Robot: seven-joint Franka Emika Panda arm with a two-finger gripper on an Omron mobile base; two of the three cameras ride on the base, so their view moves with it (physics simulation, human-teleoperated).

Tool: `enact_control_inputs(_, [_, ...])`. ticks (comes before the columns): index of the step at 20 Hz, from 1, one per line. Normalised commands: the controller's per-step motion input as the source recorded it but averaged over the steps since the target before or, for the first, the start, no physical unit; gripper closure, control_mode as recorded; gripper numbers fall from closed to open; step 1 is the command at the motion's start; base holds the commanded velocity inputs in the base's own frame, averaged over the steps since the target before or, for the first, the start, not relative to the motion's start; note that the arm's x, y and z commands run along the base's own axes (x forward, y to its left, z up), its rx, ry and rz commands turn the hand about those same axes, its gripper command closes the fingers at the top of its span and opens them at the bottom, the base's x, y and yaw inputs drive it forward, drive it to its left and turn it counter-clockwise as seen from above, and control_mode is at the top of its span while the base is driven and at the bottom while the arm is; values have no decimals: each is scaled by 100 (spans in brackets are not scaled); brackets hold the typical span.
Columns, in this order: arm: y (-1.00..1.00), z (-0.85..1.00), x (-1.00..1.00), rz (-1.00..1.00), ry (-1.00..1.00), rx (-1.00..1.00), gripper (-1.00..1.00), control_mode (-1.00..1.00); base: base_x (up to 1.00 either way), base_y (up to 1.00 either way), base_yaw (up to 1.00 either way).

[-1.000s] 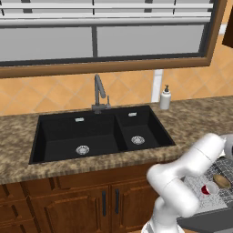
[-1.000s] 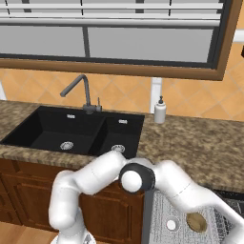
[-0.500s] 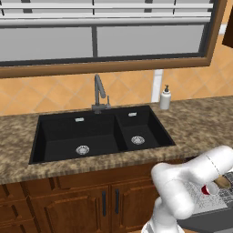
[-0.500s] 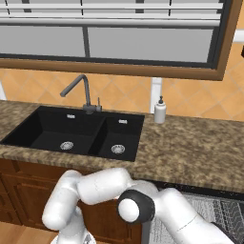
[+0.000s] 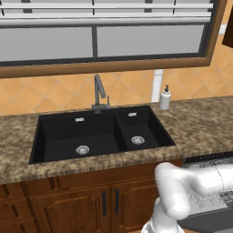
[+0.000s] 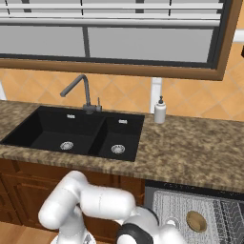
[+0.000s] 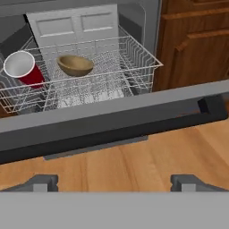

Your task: Pick up the cup and bowl from the counter, place them in the dishwasher, and close the dishwasher door.

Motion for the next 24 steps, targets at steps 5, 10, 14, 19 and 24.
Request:
enact_control_inputs(5, [5,-36,16,4,-29,0,-100,-100,0,0,0])
enact_control_inputs(10, [11,-39,28,18,-36,0,-100,-100,0,0,0])
enact_control_inputs(14, [7,-37,34,15,-22,0,-100,-100,0,0,0])
enact_control_inputs(19, [2,-22,67,12,-11,0,-100,-100,0,0,0])
enact_control_inputs(24, [0,-43,86,11,-5,1,-100,-100,0,0,0])
